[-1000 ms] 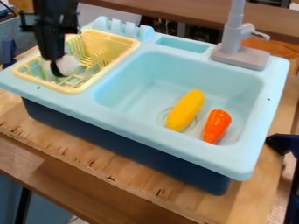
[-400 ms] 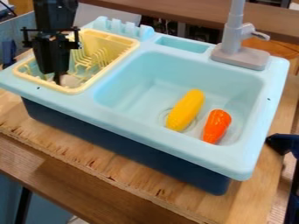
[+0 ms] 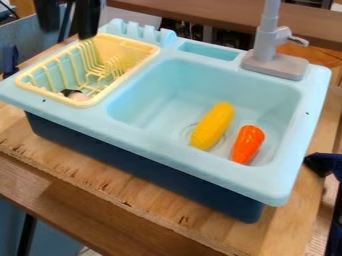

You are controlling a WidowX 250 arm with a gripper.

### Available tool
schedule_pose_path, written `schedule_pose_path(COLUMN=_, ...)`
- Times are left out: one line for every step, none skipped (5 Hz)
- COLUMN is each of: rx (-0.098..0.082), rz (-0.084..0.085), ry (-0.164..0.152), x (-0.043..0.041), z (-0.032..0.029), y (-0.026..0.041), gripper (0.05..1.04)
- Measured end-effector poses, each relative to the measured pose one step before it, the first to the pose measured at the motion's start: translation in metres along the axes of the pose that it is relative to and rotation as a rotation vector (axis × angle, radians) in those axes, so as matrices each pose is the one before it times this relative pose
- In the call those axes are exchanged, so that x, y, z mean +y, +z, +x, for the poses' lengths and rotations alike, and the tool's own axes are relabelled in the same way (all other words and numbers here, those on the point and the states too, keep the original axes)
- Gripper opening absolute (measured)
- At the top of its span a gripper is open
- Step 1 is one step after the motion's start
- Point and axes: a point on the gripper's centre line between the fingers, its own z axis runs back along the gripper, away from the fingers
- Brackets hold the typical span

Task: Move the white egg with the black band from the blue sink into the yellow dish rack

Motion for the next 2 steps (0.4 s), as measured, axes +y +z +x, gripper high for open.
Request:
schedule_pose_path(rx=-0.0618, rz=0.0877, ry=-0.0328, x=-0.01717, z=-0.00742, y=0.04147, gripper=1.000)
schedule_pose_path(rx=-0.0563, rz=-0.0143, ry=-0.0421, x=-0.02076, z=-0.00579, y=0.02519, gripper=1.000)
